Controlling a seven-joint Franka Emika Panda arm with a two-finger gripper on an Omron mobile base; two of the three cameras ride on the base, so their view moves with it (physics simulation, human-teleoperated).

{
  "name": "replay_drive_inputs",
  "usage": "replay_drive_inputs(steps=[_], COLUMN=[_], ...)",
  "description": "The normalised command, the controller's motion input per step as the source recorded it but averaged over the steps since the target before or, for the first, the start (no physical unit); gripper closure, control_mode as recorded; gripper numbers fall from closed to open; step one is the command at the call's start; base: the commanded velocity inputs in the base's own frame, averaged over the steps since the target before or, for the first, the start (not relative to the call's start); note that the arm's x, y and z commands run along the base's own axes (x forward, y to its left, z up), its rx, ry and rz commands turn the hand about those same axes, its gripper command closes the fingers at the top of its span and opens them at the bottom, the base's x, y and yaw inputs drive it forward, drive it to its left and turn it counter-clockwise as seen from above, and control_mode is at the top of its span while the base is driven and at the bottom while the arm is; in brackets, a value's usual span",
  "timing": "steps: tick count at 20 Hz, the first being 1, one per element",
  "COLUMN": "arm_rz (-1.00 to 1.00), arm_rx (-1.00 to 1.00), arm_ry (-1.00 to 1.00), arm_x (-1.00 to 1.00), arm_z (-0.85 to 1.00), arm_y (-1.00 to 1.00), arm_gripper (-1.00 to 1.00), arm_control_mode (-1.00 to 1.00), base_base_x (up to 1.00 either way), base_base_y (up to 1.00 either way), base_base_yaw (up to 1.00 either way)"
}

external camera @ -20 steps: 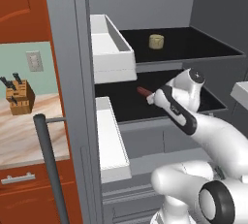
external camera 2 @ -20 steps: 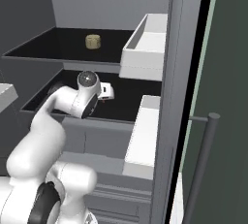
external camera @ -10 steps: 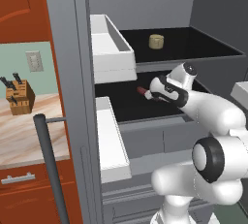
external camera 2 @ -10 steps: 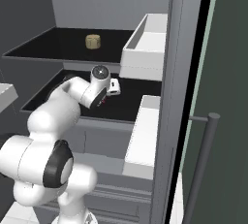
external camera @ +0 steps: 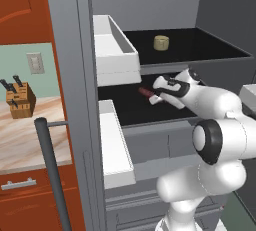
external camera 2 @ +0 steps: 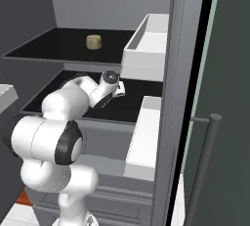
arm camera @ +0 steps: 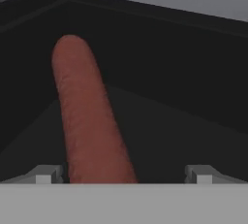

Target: Retrieve the sausage and cheese from the fridge and place them on the cutting board on the counter.

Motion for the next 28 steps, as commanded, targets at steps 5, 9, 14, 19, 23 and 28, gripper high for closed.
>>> replay_drive_inputs(steps=[5, 9, 14, 19, 23, 28], arm_rz=[0.07, 0.09, 0.04, 0.0, -0.03, 0.0], arm_rx=[0.0, 0.0, 0.0, 0.0, 0.0, 0.0], arm_ry=[0.05, -0.02, -0.1, -0.23, -0.07, 0.0], arm_x=[0.25, 0.0, -0.03, -0.51, -0.71, -0.71], arm_z=[-0.03, -0.3, -0.47, -0.34, 0.08, 0.67], arm_y=[0.14, 0.45, 0.46, 0.08, 0.0, -0.1], arm_gripper=[-1.0, -1.0, 1.0, 1.0, 1.0, 1.0], arm_control_mode=[-1.0, -1.0, -1.0, -1.0, -1.0, -1.0], base_base_x=[0.0, 0.0, 0.0, 0.0, 0.0, 0.0], base_base_y=[0.0, 0.0, 0.0, 0.0, 0.0, 0.0], base_base_yaw=[0.0, 0.0, 0.0, 0.0, 0.0, 0.0])
